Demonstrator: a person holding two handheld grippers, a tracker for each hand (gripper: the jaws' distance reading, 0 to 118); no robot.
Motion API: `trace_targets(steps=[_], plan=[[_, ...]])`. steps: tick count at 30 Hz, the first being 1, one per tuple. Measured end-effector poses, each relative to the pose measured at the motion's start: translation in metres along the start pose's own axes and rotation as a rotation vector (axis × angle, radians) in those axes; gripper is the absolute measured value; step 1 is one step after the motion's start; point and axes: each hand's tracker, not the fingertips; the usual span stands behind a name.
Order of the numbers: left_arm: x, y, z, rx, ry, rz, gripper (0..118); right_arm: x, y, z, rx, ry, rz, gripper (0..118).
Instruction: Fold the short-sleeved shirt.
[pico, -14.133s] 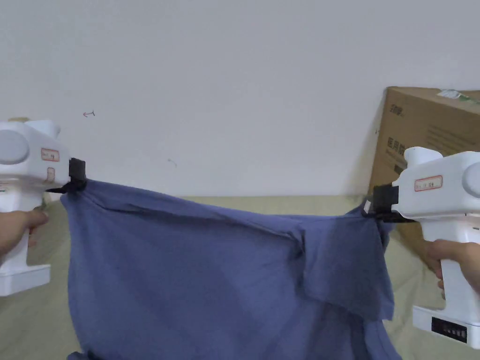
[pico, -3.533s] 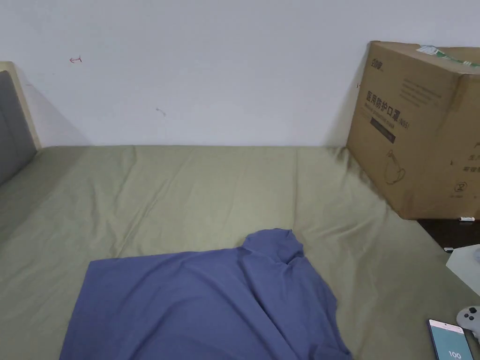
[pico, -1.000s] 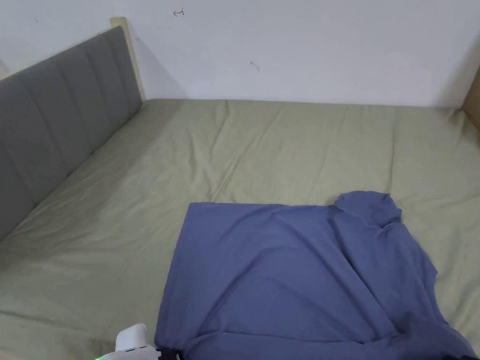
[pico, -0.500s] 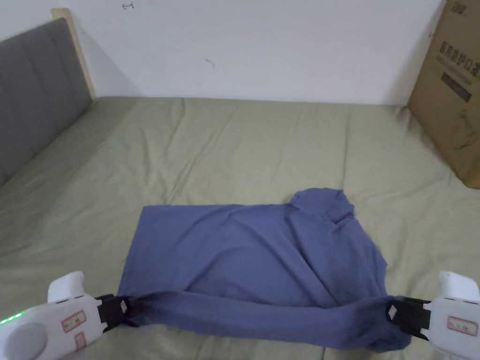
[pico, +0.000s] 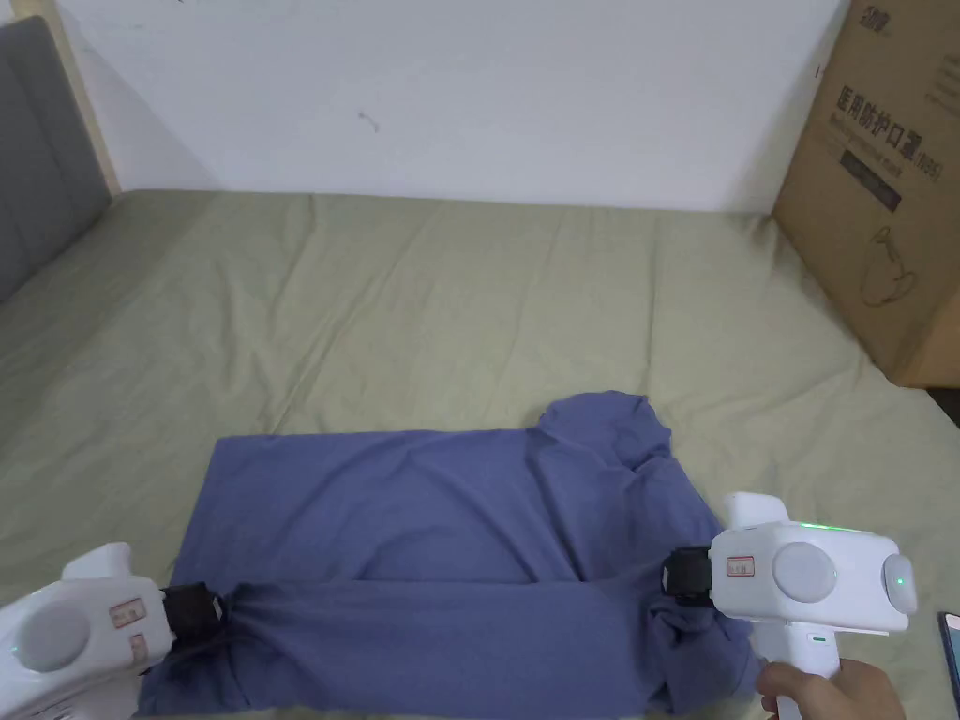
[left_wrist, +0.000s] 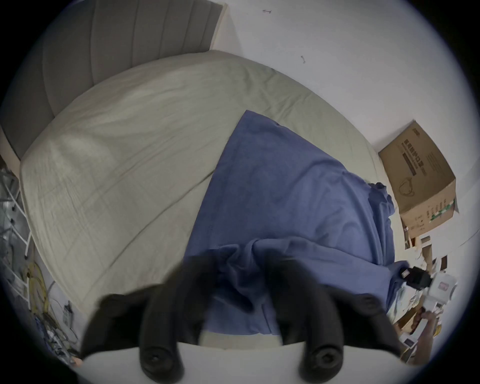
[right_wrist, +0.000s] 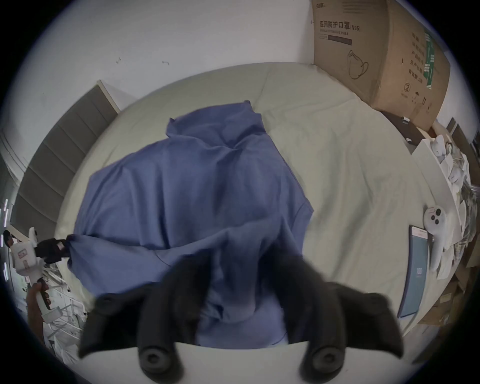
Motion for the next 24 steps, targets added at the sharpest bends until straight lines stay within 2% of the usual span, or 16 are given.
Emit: trace_targets(steps=[1, 3, 7, 9, 10, 11, 12, 13, 14, 15, 16, 17, 21, 22, 23, 24], plan=[[-0.001, -0.001, 0.007, 0.013, -0.018, 0.006, 60, 0.003, -0.002, 0.009, 0.008, 0.010, -0.002, 60], [0.002, -0.001, 0.037, 0.133, -0.043, -0.057, 62, 0.013, -0.005, 0.039, 0.167, 0.046, -0.031, 60], [0.022, -0.016, 0.123, 0.394, -0.078, -0.283, 63, 0.019, -0.036, 0.133, 0.510, 0.044, 0.026, 60], [0.038, -0.037, 0.177, 0.523, -0.173, -0.345, 55, 0.017, -0.062, 0.178, 0.645, 0.082, 0.048, 60], [0.042, -0.047, 0.194, 0.575, -0.194, -0.359, 44, 0.017, -0.073, 0.194, 0.679, 0.108, 0.058, 60], [0.048, -0.058, 0.211, 0.614, -0.196, -0.384, 19, 0.016, -0.087, 0.210, 0.720, 0.141, 0.058, 55], [0.053, -0.068, 0.223, 0.653, -0.158, -0.408, 0, 0.012, -0.098, 0.224, 0.735, 0.152, 0.039, 37], [0.055, -0.076, 0.231, 0.682, -0.118, -0.418, 0, 0.009, -0.107, 0.231, 0.739, 0.146, 0.029, 0], [0.056, -0.086, 0.240, 0.712, -0.127, -0.420, 0, 0.001, -0.114, 0.239, 0.732, 0.091, 0.047, 0], [0.055, -0.093, 0.246, 0.687, -0.224, -0.416, 0, -0.002, -0.126, 0.243, 0.751, 0.088, -0.004, 0], [0.056, -0.098, 0.250, 0.681, -0.251, -0.414, 0, 0.000, -0.126, 0.243, 0.714, 0.168, 0.024, 0], [0.062, -0.102, 0.253, 0.681, -0.204, -0.415, 0, -0.001, -0.128, 0.243, 0.677, 0.200, 0.025, 0], [0.063, -0.111, 0.251, 0.656, -0.210, -0.442, 0, -0.003, -0.123, 0.230, 0.663, 0.124, 0.044, 1], [0.062, -0.113, 0.250, 0.642, -0.216, -0.442, 0, -0.002, -0.117, 0.222, 0.626, 0.118, 0.039, 15], [0.061, -0.116, 0.250, 0.632, -0.222, -0.440, 0, 0.001, -0.109, 0.209, 0.586, 0.107, 0.041, 43], [0.061, -0.119, 0.248, 0.630, -0.222, -0.443, 0, 0.006, -0.099, 0.188, 0.531, 0.070, 0.035, 55]])
